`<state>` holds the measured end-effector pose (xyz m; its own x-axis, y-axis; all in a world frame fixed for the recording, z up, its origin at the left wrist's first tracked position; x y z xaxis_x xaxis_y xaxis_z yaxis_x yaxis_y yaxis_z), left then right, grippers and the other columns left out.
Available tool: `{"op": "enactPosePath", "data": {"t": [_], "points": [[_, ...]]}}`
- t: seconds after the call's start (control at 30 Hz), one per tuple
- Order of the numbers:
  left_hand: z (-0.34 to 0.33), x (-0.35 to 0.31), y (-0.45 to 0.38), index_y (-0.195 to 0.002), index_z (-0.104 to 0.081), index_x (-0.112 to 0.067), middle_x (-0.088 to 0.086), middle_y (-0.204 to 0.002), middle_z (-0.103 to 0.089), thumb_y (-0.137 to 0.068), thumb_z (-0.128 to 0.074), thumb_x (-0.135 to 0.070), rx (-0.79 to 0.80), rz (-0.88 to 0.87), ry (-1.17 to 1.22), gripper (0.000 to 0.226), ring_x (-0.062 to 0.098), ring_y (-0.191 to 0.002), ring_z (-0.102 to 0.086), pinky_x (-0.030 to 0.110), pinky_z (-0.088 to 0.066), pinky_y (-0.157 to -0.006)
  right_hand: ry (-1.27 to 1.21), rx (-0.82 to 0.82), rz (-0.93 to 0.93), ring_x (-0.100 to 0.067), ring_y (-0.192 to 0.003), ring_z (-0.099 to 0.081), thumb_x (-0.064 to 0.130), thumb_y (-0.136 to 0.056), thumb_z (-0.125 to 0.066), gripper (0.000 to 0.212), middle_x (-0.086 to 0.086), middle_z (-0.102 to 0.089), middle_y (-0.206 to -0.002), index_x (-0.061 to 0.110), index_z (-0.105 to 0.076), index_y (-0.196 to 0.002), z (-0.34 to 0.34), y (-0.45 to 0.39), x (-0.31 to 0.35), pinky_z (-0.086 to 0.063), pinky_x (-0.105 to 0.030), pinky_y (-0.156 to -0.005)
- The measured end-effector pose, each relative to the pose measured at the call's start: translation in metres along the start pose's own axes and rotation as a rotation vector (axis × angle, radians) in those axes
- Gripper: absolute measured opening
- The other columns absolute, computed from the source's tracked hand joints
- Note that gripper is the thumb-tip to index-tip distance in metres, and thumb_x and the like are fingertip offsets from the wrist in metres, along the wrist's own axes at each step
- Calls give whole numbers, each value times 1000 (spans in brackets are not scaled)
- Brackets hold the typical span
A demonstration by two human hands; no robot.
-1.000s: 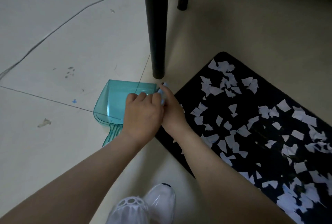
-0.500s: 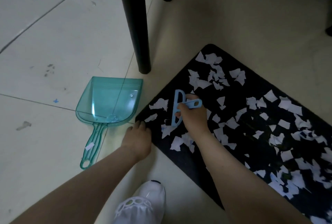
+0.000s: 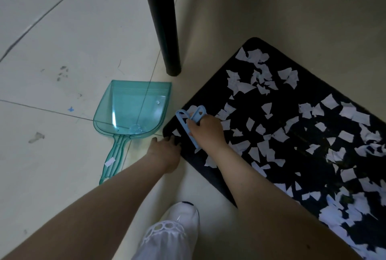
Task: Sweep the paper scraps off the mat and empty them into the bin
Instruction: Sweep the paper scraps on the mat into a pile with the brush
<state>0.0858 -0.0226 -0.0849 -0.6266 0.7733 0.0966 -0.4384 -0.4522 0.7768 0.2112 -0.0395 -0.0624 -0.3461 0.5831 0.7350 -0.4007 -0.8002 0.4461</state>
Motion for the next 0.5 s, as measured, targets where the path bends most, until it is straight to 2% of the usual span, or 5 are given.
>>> {"op": "enactPosePath", "data": {"t": [0.1,0.17,0.23,0.4,0.5], "points": [[0,2,0,-151,-21,-18,8,-156,-21,-94,-36,-15,-28,-17,12,60,24,-143,-25,47,-27,-110,31,4,15,-24,-61,-62,27,-95,-49,43,-16,-66,-71,2,-57,-61,-1,0,-2,-51,-31,-55],[1,3,0,-150,-24,-18,8,-155,-23,-94,-35,-15,-28,-13,8,58,24,-142,-28,46,-28,-109,37,-44,16,-13,-49,-48,25,-97,-48,45,-6,-55,-58,9,-45,-54,2,2,-4,-40,-24,-45],[3,2,1,-150,-26,-18,9,-156,-22,-94,-34,-15,-20,-8,9,56,24,-142,-28,46,-28,-109,74,-185,-28,-11,-49,-45,25,-98,-45,44,1,-48,-57,15,-38,-56,11,6,-7,-35,-21,-44],[5,0,3,-150,-25,-18,9,-156,-21,-94,-34,-15,-5,7,18,57,25,-142,-29,46,-28,-108,-68,-577,-129,-18,-60,-56,27,-97,-46,31,-8,-60,-72,9,-52,-73,38,24,-17,-42,-25,-52],[8,-2,4,-146,-33,-17,9,-151,-29,-94,-36,-14,-20,21,21,52,25,-136,-37,42,-33,-104,-154,-455,-62,-22,-66,-63,27,-96,-48,32,-11,-66,-77,5,-58,-76,25,25,-5,-52,-31,-59]]}}
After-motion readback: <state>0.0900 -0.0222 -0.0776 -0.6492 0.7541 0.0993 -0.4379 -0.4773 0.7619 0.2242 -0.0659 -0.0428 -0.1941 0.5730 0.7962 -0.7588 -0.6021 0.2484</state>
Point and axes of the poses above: each hand's wrist, its own y-axis away from the middle knuckle, its own z-axis out of the back of the hand, x = y × z, the point moved 4 cm from there along -y, towards the middle knuckle
